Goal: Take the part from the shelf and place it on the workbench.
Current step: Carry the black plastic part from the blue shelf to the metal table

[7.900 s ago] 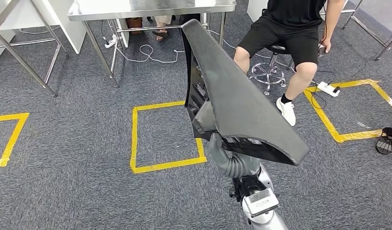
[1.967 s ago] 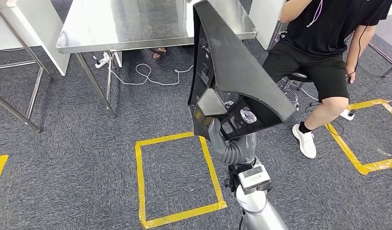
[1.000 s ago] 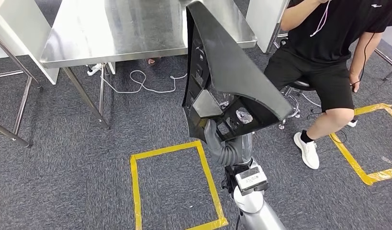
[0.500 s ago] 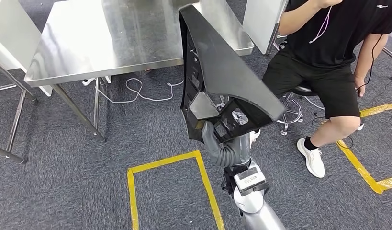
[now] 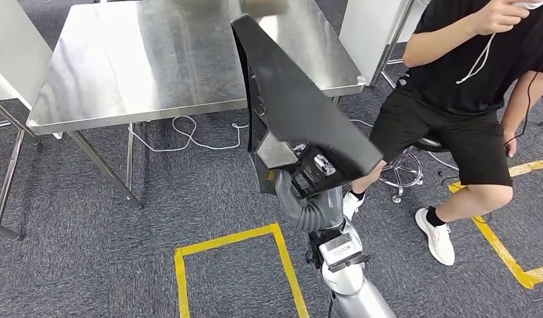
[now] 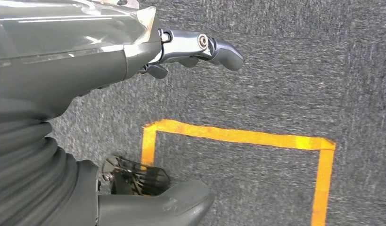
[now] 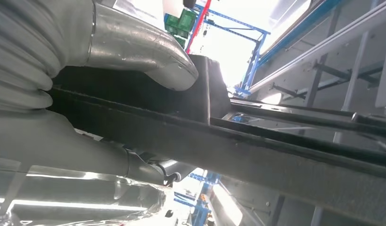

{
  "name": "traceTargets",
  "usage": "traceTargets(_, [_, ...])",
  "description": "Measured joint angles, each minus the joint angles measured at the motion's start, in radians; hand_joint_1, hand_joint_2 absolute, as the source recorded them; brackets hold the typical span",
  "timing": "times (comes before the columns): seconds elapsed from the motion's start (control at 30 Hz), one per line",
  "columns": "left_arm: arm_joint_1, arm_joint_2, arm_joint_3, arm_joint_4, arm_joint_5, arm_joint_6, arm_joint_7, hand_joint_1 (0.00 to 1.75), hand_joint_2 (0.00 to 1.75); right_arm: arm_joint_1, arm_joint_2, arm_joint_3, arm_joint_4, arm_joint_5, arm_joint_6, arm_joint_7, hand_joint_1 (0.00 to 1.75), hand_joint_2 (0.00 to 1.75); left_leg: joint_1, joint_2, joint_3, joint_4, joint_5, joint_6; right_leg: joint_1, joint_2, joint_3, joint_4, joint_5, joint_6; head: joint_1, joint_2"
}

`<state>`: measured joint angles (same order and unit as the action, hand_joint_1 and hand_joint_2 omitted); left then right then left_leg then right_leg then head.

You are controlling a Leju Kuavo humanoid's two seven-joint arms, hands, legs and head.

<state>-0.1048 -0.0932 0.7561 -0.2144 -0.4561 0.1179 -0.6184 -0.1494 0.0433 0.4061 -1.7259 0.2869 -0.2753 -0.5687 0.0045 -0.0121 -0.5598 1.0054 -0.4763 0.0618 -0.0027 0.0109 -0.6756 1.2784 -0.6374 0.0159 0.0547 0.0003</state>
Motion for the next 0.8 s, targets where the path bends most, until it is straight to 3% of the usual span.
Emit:
traceTargets(0.03, [0.0,-0.001,0.001,0.0,0.002,0.001,0.0,0.0,1.75,-0.001,0.0,0.002,0.003,0.001,0.002,0.001,1.75,1.75,0.0,-0.003,0.017,0.0,-0.013,-0.001,0.0,-0.001,-0.01,-0.029,0.005,0.007,0.0,0.0])
traceTargets(0.07, [0.0,-0.003,0.001,0.0,0.003,0.001,-0.001,0.0,1.75,-0.002,0.0,0.004,0.006,0.001,0.004,0.002,1.75,1.75,0.0,-0.005,0.034,0.0,-0.026,-0.003,-0.001,-0.002,-0.006,-0.084,0.036,0.016,0.0,0.0])
traceTargets(0.13, [0.002,-0.004,0.002,0.0,0.005,0.002,-0.002,0.0,1.75,-0.003,-0.001,0.007,0.014,0.002,0.006,0.003,1.75,1.75,-0.001,-0.009,0.061,-0.001,-0.053,-0.011,-0.002,-0.01,0.013,-0.203,0.146,0.027,0.0,0.0])
traceTargets(0.2, [0.003,-0.005,0.003,0.001,0.006,0.002,-0.005,0.0,1.75,-0.007,-0.001,0.011,0.021,0.002,0.007,0.005,1.75,1.75,-0.004,-0.01,0.075,-0.001,-0.071,-0.023,0.001,-0.013,0.027,-0.254,0.219,0.013,-0.001,0.0])
traceTargets(0.27, [0.002,-0.004,0.004,0.001,0.007,0.0,-0.009,0.0,1.75,-0.014,0.001,0.016,0.027,0.005,0.007,0.006,1.75,1.75,-0.004,-0.009,0.065,0.022,-0.06,-0.034,-0.002,-0.01,0.042,-0.262,0.226,-0.006,-0.002,0.0])
traceTargets(0.3, [0.001,-0.004,0.004,0.0,0.007,-0.002,-0.011,0.0,1.75,-0.02,0.002,0.019,0.03,0.01,0.005,0.007,1.75,1.75,-0.003,-0.007,0.041,0.063,-0.04,-0.039,-0.006,-0.01,0.05,-0.27,0.225,-0.01,-0.002,0.0])
traceTargets(0.37, [0.001,-0.004,0.006,0.0,0.008,-0.006,-0.013,0.0,1.75,-0.033,0.004,0.029,0.038,0.023,-0.003,0.01,1.75,1.75,0.0,-0.002,-0.045,0.186,-0.014,-0.048,-0.013,-0.009,0.075,-0.286,0.215,-0.024,-0.002,0.0])
traceTargets(0.4, [0.001,-0.004,0.008,0.0,0.01,-0.006,-0.014,0.0,1.75,-0.039,0.004,0.033,0.042,0.029,-0.006,0.013,1.75,1.75,0.001,0.001,-0.088,0.241,-0.026,-0.053,-0.012,-0.01,0.087,-0.289,0.206,-0.031,-0.003,0.0])
traceTargets(0.47, [0.004,-0.004,0.012,0.0,0.014,-0.005,-0.014,0.0,1.75,-0.047,0.005,0.041,0.049,0.035,-0.01,0.019,1.75,1.75,0.005,0.004,-0.154,0.295,-0.094,-0.062,-0.012,-0.008,0.111,-0.29,0.186,-0.041,-0.003,0.0])
traceTargets(0.5, [0.004,-0.004,0.015,0.0,0.016,-0.004,-0.014,0.0,1.75,-0.051,0.005,0.044,0.052,0.036,-0.012,0.023,1.75,1.75,0.006,0.006,-0.171,0.29,-0.117,-0.065,-0.011,-0.007,0.125,-0.29,0.175,-0.041,-0.003,0.0])
traceTargets(0.53, [0.004,-0.003,0.018,0.0,0.019,-0.004,-0.015,0.0,1.75,-0.055,0.005,0.047,0.055,0.036,-0.013,0.027,1.75,1.75,0.008,0.007,-0.176,0.262,-0.115,-0.065,-0.011,-0.006,0.139,-0.29,0.164,-0.04,-0.003,0.0])
traceTargets(0.57, [0.004,-0.003,0.021,0.0,0.021,-0.004,-0.016,0.0,1.75,-0.062,0.005,0.051,0.059,0.035,-0.014,0.03,1.75,1.75,0.008,0.008,-0.167,0.212,-0.084,-0.063,-0.01,-0.004,0.154,-0.291,0.153,-0.039,-0.003,0.0])
traceTargets(0.63, [0.004,-0.002,0.028,0.0,0.026,-0.004,-0.02,0.0,1.75,-0.076,0.005,0.059,0.068,0.032,-0.014,0.034,1.75,1.75,0.005,0.009,-0.13,0.083,0.021,-0.053,-0.008,-0.002,0.177,-0.292,0.132,-0.033,-0.002,0.0])
traceTargets(0.67, [0.005,-0.002,0.03,0.0,0.028,-0.003,-0.022,0.0,1.75,-0.084,0.005,0.064,0.073,0.03,-0.014,0.035,1.75,1.75,0.003,0.009,-0.115,0.038,0.059,-0.046,-0.006,0.0,0.184,-0.294,0.122,-0.028,-0.002,0.0])
traceTargets(0.7, [0.005,-0.001,0.032,0.0,0.029,-0.002,-0.024,0.0,1.75,-0.09,0.005,0.069,0.078,0.029,-0.013,0.036,1.75,1.75,-0.001,0.009,-0.104,0.013,0.079,-0.039,-0.004,0.001,0.192,-0.297,0.116,-0.022,-0.003,0.0])
traceTargets(0.8, [0.005,0.0,0.034,0.0,0.029,-0.002,-0.027,0.0,1.75,-0.108,0.005,0.084,0.091,0.028,-0.012,0.039,1.75,1.75,-0.004,0.008,-0.074,-0.008,0.077,-0.017,0.002,0.003,0.206,-0.284,0.117,0.0,-0.002,0.0])
